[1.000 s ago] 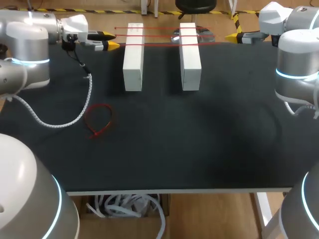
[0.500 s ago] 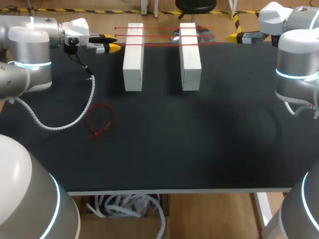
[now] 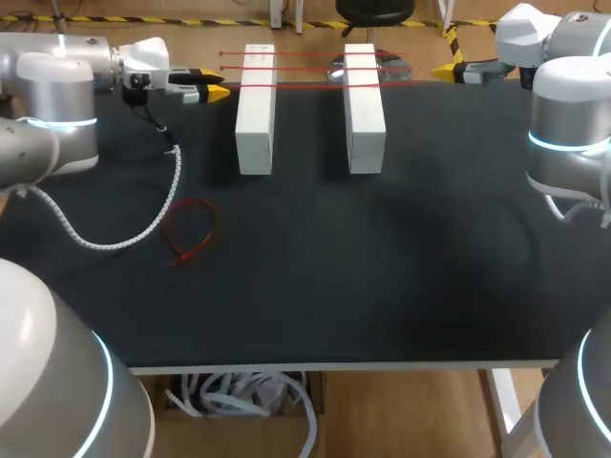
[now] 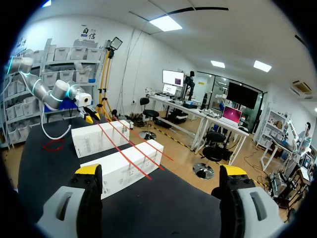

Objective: Grab the tape and strap the tape.

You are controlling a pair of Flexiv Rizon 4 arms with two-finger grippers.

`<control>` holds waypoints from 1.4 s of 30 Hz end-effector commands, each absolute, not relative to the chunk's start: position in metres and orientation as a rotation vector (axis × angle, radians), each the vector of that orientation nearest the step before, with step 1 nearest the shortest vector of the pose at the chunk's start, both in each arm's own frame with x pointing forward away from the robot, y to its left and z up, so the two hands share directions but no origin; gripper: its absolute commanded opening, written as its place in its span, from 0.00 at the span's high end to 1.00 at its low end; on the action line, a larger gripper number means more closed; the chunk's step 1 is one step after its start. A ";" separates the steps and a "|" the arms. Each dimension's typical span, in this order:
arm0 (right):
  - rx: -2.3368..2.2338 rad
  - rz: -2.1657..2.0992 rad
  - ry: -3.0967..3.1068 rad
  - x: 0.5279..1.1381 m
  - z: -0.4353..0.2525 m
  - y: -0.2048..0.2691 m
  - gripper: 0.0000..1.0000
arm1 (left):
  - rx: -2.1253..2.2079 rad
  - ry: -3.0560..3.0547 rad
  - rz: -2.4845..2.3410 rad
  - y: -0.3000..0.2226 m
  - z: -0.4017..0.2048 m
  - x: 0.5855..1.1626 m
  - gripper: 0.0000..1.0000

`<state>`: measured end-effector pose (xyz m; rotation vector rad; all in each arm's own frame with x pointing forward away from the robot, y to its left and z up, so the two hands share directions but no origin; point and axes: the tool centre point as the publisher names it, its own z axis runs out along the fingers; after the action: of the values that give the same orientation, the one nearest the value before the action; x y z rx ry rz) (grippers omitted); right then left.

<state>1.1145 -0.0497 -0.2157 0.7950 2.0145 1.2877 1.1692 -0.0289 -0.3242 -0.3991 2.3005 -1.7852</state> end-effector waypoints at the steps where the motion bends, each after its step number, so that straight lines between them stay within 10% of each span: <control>1: 0.795 1.288 2.015 1.114 -0.216 -0.050 0.00 | -0.396 2.299 -1.796 -0.030 -0.328 1.176 0.78; 42: 0.795 1.288 2.015 1.114 -0.216 -0.050 0.00 | -0.367 2.305 -1.838 -0.037 -0.331 1.172 0.82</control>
<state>1.1145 -0.0497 -0.2157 0.7950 2.0145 1.2876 1.1693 -0.0370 -0.3299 -0.3717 2.3033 -1.8330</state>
